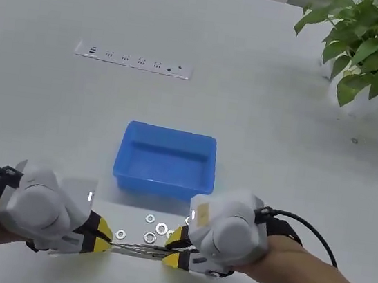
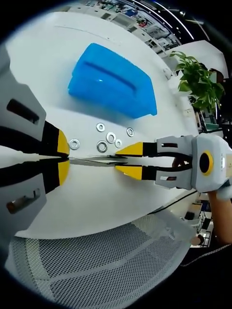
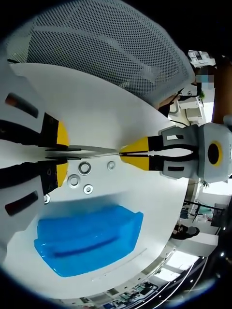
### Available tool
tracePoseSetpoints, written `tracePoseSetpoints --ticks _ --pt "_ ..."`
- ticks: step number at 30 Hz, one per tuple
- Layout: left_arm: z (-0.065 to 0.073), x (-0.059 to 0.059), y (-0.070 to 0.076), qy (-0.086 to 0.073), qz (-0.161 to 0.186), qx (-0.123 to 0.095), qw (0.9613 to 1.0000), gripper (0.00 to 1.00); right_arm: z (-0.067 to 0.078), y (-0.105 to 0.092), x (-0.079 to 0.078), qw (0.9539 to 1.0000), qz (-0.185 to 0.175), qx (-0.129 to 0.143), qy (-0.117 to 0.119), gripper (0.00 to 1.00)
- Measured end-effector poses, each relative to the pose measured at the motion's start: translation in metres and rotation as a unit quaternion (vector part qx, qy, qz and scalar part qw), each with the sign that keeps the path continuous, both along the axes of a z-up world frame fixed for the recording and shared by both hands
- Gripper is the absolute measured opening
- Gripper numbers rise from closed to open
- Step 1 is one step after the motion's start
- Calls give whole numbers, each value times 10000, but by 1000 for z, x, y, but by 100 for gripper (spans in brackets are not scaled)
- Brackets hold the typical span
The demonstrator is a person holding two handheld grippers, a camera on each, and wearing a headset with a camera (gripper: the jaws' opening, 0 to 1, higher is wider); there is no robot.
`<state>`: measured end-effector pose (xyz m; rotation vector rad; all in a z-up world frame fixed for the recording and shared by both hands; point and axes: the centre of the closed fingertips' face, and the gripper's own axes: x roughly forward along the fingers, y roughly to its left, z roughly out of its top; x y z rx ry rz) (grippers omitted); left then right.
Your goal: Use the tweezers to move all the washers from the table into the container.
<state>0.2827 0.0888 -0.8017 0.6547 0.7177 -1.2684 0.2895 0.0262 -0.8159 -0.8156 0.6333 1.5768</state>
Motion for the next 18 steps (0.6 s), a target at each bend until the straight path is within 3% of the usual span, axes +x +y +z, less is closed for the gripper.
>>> tracePoseSetpoints --ticks 10,18 --pt "20 -3 -5 -45 -57 -139 9999 5 0 0 -3 9999 78 -54 -60 13" --pt "46 -1 -13 -216 -72 -312 9993 5 1 3 -3 9999 76 -6 -97 14"
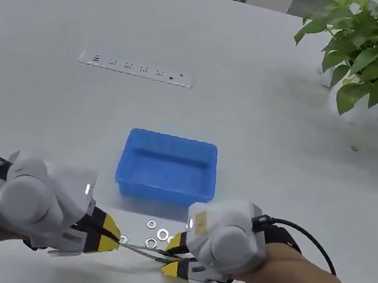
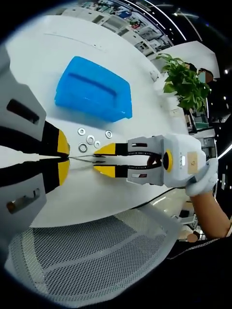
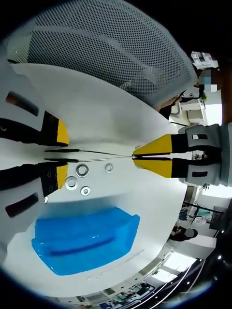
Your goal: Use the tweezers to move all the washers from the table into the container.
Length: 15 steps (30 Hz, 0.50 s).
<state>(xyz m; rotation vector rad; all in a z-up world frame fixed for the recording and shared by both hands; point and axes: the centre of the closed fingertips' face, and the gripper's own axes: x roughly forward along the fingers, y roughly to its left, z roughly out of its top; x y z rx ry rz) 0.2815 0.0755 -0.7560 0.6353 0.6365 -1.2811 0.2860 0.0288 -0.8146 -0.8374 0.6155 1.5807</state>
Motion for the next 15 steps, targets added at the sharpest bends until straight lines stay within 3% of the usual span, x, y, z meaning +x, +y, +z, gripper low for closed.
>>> tracePoseSetpoints --ticks 9,15 --pt "18 0 -11 -76 -65 -148 9998 5 3 1 0 10000 -18 33 -22 12" --pt "42 2 -26 -193 -178 -411 9988 5 11 2 0 9998 -101 159 -29 10"
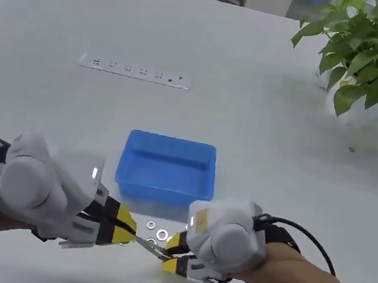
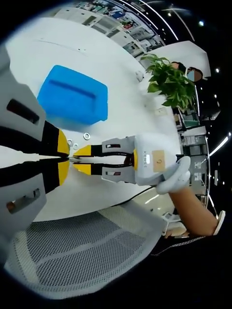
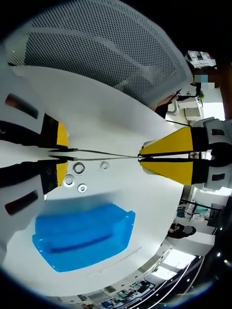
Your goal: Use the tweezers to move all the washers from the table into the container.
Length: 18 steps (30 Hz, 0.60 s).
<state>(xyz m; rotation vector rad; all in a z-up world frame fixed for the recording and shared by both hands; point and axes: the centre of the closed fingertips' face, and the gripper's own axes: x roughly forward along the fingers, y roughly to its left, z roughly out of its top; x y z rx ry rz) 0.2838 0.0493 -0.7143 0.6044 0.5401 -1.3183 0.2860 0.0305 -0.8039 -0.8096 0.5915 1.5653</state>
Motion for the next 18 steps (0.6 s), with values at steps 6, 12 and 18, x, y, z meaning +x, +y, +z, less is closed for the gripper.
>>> tracePoseSetpoints --ticks 6,12,18 --pt "15 2 -8 -133 -99 -105 9998 5 10 4 2 9996 -134 247 -17 9" --pt "22 0 -17 -218 -247 -83 9994 5 13 10 1 9991 -194 380 -21 9" --pt "20 -4 -27 -180 -375 -95 9991 5 9 12 -6 9991 -181 379 9 10"
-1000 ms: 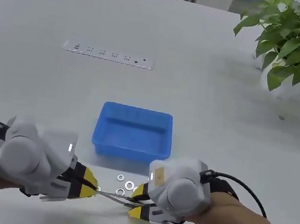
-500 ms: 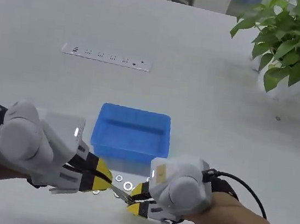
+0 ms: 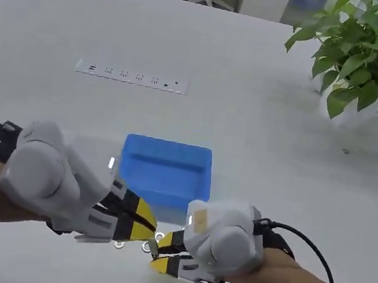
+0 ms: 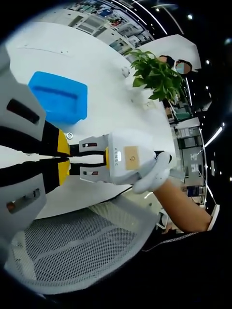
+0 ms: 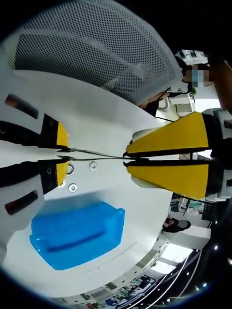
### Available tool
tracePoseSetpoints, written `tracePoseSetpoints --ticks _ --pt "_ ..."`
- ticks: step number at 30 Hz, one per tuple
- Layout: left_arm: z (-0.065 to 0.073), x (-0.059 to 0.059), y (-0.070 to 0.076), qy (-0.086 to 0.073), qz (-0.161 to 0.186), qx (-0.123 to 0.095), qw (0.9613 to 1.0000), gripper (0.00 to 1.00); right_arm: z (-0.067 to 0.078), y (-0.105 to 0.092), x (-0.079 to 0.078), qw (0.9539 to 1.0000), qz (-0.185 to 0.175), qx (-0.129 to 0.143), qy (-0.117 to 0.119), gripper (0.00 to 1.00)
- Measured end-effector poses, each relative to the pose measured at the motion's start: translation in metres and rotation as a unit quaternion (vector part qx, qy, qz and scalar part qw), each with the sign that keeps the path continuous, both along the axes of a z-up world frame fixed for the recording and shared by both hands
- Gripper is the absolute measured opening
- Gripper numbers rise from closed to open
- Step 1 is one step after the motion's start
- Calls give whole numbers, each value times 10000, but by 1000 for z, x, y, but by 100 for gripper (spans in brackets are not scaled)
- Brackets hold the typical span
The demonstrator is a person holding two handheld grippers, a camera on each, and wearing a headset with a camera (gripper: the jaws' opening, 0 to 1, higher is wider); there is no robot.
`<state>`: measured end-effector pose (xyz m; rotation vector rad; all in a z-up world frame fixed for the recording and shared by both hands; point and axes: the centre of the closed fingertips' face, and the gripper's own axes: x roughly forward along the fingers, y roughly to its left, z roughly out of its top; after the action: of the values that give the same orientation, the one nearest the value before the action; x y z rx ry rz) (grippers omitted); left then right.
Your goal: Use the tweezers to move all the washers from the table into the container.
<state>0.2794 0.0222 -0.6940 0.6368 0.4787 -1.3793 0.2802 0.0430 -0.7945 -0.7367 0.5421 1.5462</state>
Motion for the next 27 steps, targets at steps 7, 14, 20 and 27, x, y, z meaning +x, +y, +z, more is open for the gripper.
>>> tracePoseSetpoints --ticks 7,14,20,27 --pt "-8 -4 -5 76 -93 37 9999 5 -8 -4 -6 10000 19 -86 19 9" --pt "-10 -3 -8 55 -118 29 9999 6 -7 -5 -4 10000 -57 1 57 8" --pt "-15 -1 -7 71 -116 66 9999 9 -7 -5 -4 9999 -75 42 78 8" --pt "-22 -2 -9 123 -185 101 9997 9 -7 -6 -4 9999 -59 44 78 8"
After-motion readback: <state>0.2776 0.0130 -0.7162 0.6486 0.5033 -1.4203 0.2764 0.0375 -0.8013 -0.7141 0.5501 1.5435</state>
